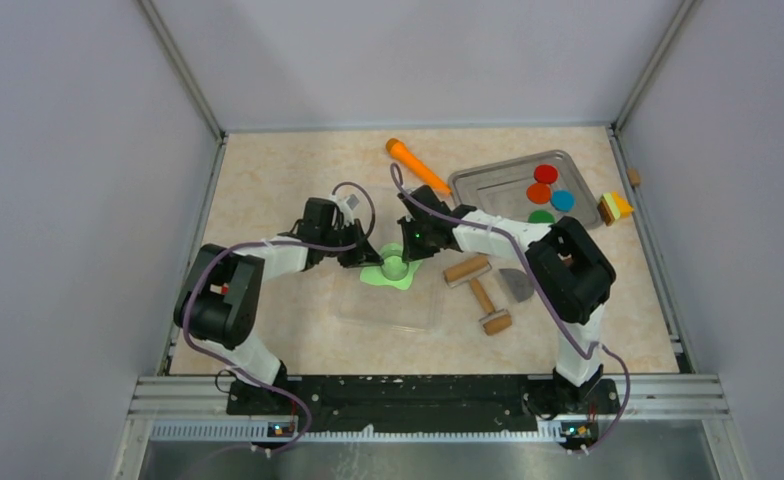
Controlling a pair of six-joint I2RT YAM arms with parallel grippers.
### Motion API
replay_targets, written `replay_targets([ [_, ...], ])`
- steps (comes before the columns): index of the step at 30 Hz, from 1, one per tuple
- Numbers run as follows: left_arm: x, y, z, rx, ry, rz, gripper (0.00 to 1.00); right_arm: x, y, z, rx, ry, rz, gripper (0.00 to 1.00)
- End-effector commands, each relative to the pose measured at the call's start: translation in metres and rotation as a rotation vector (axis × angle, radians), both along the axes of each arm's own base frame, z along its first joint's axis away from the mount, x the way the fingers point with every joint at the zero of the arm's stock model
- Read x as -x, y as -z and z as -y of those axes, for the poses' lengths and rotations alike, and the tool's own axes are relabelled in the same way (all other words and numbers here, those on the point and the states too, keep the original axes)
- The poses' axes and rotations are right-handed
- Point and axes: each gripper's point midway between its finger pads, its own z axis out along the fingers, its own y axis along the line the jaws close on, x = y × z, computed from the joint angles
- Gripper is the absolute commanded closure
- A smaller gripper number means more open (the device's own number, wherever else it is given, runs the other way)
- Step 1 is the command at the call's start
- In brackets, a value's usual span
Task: Roll out the dumpling wrappers from the dough
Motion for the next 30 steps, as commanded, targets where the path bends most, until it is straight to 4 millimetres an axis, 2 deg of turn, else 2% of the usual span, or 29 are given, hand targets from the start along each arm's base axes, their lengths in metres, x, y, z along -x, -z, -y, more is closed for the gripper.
replay_targets([
  [1, 0.022, 0.063, -0.024, -0.217, -0.015, -0.117, 1.00, 0.059, 0.053, 0.020, 0.095, -0.049, -0.225, 1.00],
  [3, 0.027, 0.064, -0.025, -0.217, -0.016, -0.134, 1.00, 0.054, 0.054, 0.023, 0.113, -0.063, -0.199, 1.00],
  [7, 0.047, 0.064, -0.022, -0.203, 0.013, -0.155, 1.00, 0.022, 0.044, 0.024, 0.101, -0.059, -0.137, 1.00],
  [9, 0.057, 0.062, -0.017, -0.198, 0.055, -0.142, 1.00, 0.001, 0.032, 0.017, 0.084, -0.079, -0.083, 1.00],
  [11, 0.062, 0.058, -0.011, -0.186, 0.090, -0.134, 1.00, -0.010, 0.025, 0.010, 0.080, -0.109, -0.053, 1.00],
  [14, 0.063, 0.056, -0.009, -0.190, 0.107, -0.138, 1.00, -0.016, 0.026, 0.001, 0.074, -0.142, -0.053, 1.00],
  [19, 0.058, 0.058, -0.013, -0.216, 0.121, -0.165, 1.00, -0.010, 0.034, 0.005, 0.092, -0.142, -0.082, 1.00],
  [26, 0.018, 0.051, -0.030, -0.282, 0.076, -0.044, 1.00, 0.028, 0.032, 0.023, 0.100, -0.094, -0.136, 1.00],
  [30, 0.024, 0.053, -0.031, -0.302, 0.120, 0.013, 1.00, 0.032, 0.033, 0.024, 0.115, -0.127, -0.076, 1.00],
])
